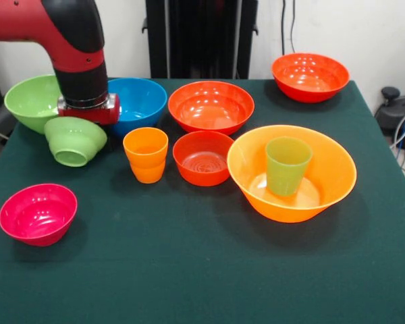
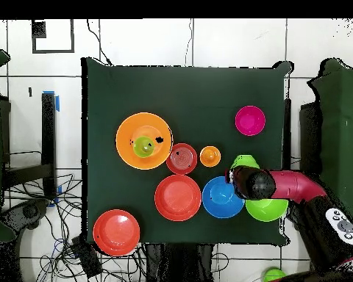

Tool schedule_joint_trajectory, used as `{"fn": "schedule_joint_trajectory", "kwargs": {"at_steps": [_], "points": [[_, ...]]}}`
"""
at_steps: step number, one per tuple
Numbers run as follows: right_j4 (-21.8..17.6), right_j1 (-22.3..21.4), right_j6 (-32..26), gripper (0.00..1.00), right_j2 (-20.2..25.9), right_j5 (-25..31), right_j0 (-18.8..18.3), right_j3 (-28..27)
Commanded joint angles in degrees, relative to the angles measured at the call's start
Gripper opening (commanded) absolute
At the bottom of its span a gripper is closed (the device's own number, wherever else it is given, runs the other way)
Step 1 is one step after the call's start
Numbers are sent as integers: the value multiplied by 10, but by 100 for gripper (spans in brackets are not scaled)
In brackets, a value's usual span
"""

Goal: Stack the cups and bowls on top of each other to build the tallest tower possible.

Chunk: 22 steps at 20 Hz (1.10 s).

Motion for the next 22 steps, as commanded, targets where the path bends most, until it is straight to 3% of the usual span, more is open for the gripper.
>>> {"fn": "schedule_joint_trajectory", "kwargs": {"at_steps": [1,5,10,19,22], "points": [[-61,70,-1,100,-25,-62,17,-71],[-45,60,-5,100,-10,-65,7,-58],[-14,-35,-20,100,33,-52,5,-4],[6,-63,-56,100,61,-15,7,-13],[15,-50,-68,100,78,-9,-3,-18]]}}
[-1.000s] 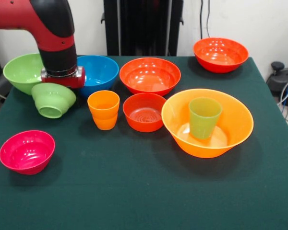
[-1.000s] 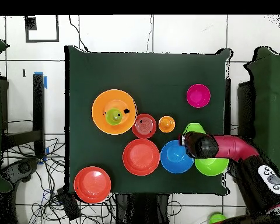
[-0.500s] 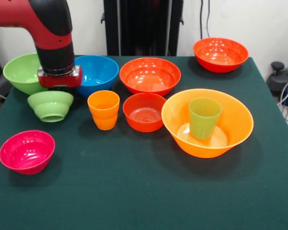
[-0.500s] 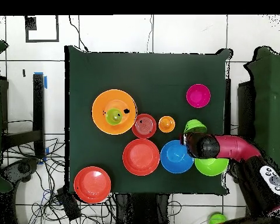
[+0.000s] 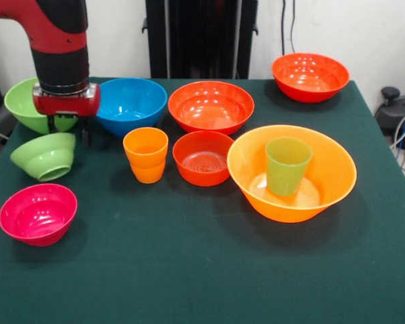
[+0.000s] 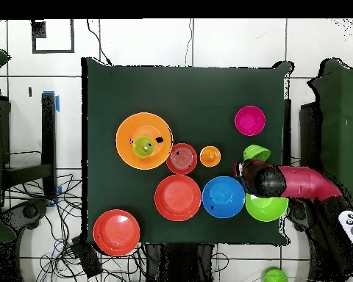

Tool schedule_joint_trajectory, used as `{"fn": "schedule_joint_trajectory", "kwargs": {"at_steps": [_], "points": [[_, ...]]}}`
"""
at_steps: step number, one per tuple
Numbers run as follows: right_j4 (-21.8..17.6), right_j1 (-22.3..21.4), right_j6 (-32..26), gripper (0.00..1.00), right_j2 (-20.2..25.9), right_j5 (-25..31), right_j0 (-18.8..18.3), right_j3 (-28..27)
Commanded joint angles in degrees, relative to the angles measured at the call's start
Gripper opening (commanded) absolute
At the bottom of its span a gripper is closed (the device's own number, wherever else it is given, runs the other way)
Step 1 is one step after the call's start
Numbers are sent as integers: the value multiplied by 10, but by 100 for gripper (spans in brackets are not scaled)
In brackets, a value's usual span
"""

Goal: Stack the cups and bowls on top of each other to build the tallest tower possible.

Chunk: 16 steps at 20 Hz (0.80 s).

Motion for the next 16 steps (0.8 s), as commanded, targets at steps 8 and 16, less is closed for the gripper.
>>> {"fn": "schedule_joint_trajectory", "kwargs": {"at_steps": [8,16], "points": [[-8,100,-103,100,155,-71,-60,-31],[-22,113,-46,0,148,-106,-61,-34]]}}
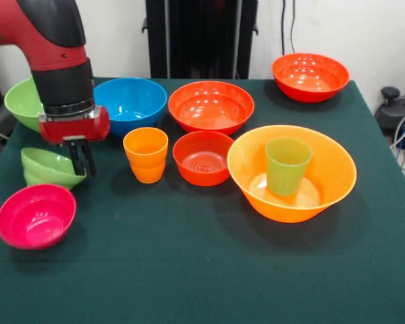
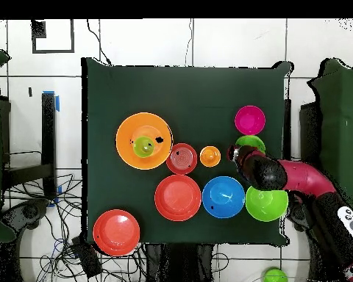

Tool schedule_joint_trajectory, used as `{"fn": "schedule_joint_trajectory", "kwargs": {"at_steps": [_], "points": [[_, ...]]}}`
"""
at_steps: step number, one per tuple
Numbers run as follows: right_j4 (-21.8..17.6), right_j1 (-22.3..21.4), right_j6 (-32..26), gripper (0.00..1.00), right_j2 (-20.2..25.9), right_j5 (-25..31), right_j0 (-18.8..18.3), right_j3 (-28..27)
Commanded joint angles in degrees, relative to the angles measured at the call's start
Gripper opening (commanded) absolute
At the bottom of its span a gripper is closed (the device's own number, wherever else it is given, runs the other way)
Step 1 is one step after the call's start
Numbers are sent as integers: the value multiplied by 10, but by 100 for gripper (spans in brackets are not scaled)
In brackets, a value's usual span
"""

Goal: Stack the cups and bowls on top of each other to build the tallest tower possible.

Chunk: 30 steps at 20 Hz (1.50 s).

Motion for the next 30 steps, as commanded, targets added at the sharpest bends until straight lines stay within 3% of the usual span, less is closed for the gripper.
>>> {"fn": "schedule_joint_trajectory", "kwargs": {"at_steps": [1,13,16,18,20,21,25,30], "points": [[-27,40,-47,0,40,-41,13,-22],[-36,30,-39,0,20,-42,26,-29],[-32,37,-52,0,20,-22,24,-36],[3,33,-61,0,14,48,25,-22],[65,-3,-65,0,13,158,23,24],[86,-38,-56,0,13,186,25,46],[110,-135,-38,0,16,201,29,87],[141,-169,-40,0,24,250,27,93]]}}
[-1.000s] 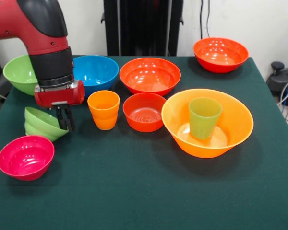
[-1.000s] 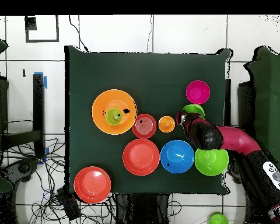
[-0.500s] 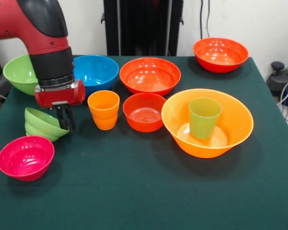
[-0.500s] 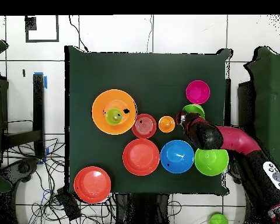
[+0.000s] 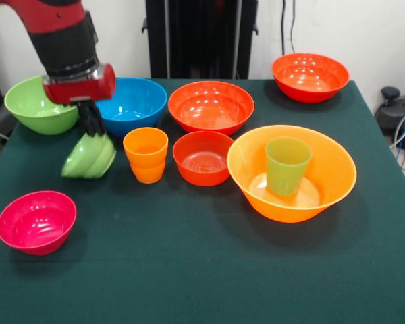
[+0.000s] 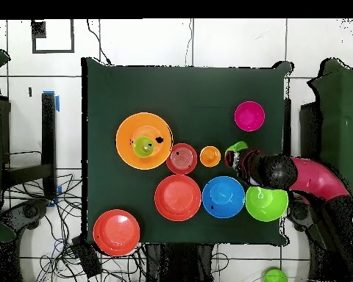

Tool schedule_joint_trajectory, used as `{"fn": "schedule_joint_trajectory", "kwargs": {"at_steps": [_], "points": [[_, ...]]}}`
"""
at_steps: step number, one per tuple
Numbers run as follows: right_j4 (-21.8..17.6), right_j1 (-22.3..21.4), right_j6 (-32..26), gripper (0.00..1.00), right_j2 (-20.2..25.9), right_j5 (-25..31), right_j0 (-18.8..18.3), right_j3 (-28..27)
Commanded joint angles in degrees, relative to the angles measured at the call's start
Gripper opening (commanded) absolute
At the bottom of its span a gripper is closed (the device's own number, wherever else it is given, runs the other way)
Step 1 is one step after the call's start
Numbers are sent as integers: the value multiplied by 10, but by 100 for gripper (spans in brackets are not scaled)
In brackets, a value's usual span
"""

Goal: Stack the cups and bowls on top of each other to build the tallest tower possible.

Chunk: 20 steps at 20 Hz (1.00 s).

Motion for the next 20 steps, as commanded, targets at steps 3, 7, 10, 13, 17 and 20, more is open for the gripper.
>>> {"fn": "schedule_joint_trajectory", "kwargs": {"at_steps": [3,7,10,13,17,20], "points": [[57,-98,-52,0,17,141,24,40],[70,-141,-59,0,19,180,32,23],[85,-178,-63,0,26,222,48,6],[87,-211,-29,0,11,256,84,-11],[44,-262,46,0,-25,242,146,-25],[-11,-294,116,0,-63,227,211,-39]]}}
